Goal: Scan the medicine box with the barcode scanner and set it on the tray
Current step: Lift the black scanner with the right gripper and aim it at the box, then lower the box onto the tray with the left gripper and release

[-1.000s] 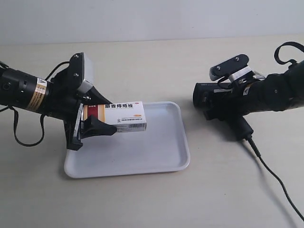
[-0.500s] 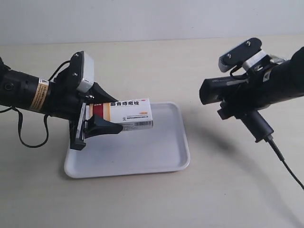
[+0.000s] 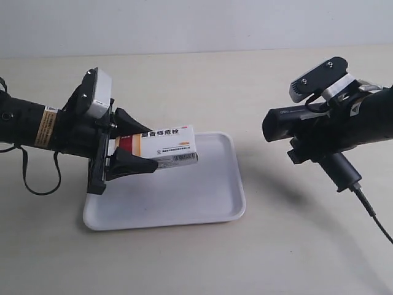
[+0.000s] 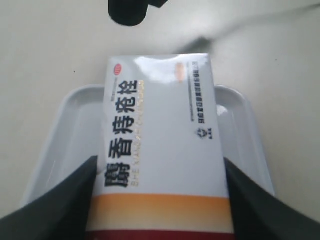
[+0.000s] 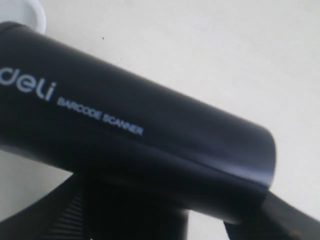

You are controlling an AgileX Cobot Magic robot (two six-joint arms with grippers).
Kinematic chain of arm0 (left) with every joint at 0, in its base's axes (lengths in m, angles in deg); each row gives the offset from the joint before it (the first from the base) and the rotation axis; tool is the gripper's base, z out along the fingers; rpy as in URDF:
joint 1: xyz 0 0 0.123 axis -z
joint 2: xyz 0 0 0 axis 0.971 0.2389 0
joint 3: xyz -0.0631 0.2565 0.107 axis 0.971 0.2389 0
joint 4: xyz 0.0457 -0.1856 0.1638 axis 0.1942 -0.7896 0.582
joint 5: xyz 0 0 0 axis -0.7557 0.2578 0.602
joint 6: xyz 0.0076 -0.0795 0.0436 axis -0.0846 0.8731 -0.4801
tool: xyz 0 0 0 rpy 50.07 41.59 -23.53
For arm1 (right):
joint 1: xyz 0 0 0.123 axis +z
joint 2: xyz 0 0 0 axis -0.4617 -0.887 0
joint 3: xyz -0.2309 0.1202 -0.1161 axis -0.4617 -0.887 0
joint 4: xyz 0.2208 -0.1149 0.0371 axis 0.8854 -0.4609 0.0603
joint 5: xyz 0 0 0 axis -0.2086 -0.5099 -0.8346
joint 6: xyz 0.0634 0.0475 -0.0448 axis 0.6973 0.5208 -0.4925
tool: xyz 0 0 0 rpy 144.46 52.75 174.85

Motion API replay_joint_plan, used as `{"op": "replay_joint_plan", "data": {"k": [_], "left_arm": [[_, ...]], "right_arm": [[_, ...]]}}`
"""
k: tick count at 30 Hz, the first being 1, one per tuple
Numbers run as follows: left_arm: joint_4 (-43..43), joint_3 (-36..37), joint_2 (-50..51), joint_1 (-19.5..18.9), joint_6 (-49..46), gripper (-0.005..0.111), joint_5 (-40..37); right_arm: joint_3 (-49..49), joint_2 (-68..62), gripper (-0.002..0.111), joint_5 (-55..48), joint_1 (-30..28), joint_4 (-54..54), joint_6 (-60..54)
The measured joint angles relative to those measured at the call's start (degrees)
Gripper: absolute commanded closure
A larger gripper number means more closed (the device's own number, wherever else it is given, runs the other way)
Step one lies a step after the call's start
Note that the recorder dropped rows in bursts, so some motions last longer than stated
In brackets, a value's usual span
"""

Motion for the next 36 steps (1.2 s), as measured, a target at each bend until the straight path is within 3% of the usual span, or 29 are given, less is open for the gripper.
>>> {"op": "replay_joint_plan", "data": {"k": [4, 9, 14, 17, 22, 28, 32, 36], "left_arm": [[-0.75, 0.00, 2.43, -1.44, 0.24, 0.103, 0.13], [-6.51, 0.00, 5.58, -1.44, 4.41, 0.081, -3.90], [-9.42, 0.00, 7.18, -0.88, 4.76, 0.079, -8.49], [-9.63, 0.00, 7.18, -0.07, 4.38, 0.063, -9.81], [-9.96, 0.00, 7.18, 2.48, 4.14, 0.028, -14.43], [-7.04, -0.19, 7.06, 4.28, 4.06, 0.001, -15.34], [-6.17, -0.19, 6.18, 4.28, 5.26, 0.001, -15.99], [-5.11, -0.08, 2.83, 4.28, 7.53, 0.001, -17.51]], "right_arm": [[0.00, 0.41, 0.108, 0.67, 0.00, 0.70, 1.05], [0.00, -7.78, 0.108, 8.68, 0.00, 2.62, 7.42], [0.00, -13.62, 0.108, 14.62, 0.00, 2.84, 10.53], [0.00, -14.48, 0.103, 16.48, 0.00, 2.96, 10.89], [0.00, -14.93, 0.076, 17.75, 0.00, 5.71, 10.89], [0.00, -15.18, 0.030, 18.30, 0.00, 6.62, 12.01], [0.00, -15.17, 0.007, 17.94, 0.00, 7.03, 16.61], [0.00, -12.06, 0.003, 16.63, 0.00, 7.13, 17.64]]}}
